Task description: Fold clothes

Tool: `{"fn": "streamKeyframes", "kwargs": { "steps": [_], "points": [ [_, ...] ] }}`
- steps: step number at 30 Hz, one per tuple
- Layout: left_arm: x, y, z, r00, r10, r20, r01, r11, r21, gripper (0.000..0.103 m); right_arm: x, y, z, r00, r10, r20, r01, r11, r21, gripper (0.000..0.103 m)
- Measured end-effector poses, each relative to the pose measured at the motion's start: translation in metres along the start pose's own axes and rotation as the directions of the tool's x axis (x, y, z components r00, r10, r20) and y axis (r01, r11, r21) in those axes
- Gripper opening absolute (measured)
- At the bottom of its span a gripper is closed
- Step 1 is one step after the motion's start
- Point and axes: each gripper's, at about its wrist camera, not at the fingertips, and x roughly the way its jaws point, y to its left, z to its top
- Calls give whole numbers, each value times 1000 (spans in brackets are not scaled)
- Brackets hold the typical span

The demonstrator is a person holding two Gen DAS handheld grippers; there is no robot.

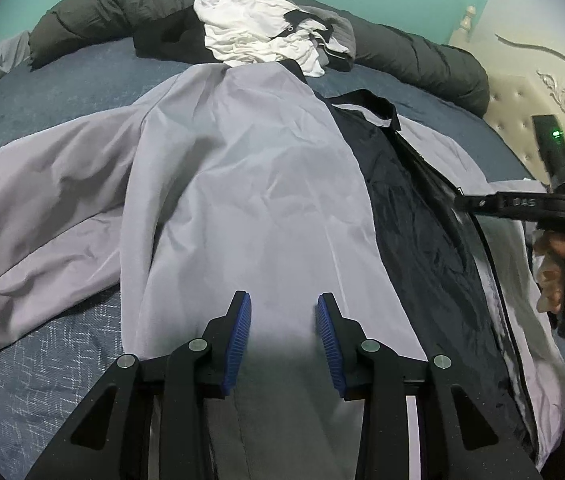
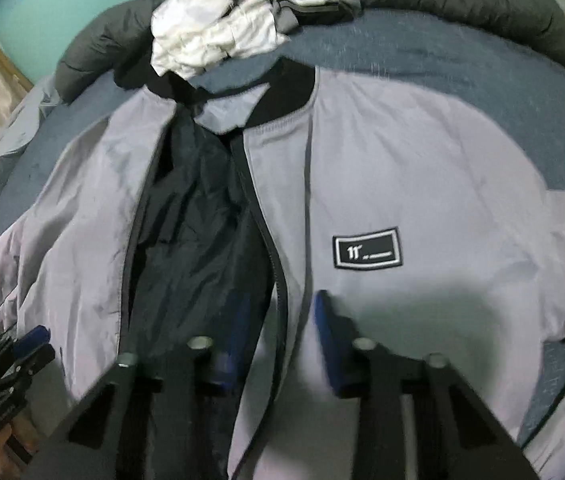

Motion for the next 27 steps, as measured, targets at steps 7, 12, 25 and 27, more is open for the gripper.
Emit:
{"fn": "streamKeyframes", "kwargs": {
  "steps": [7,12,25,27],
  "points": [
    [-1,6,-1,1000,-23,0,23,999,-26,38,5,6,9,999,36,-1,-36,999,-2,3],
    [-4,12,0,999,-37,6,37,998,-40,38,-8,24,36,993,106,56,-106,994,-9,3],
    [-1,13,-2,999,-43,-8,42,998,-45,38,42,50,81,996,84,21,-83,996,-8,3],
    [0,12,-1,999,-46,-9,46,998,-43,38,45,43,83,992,124,38,-126,991,51,3]
  ]
}}
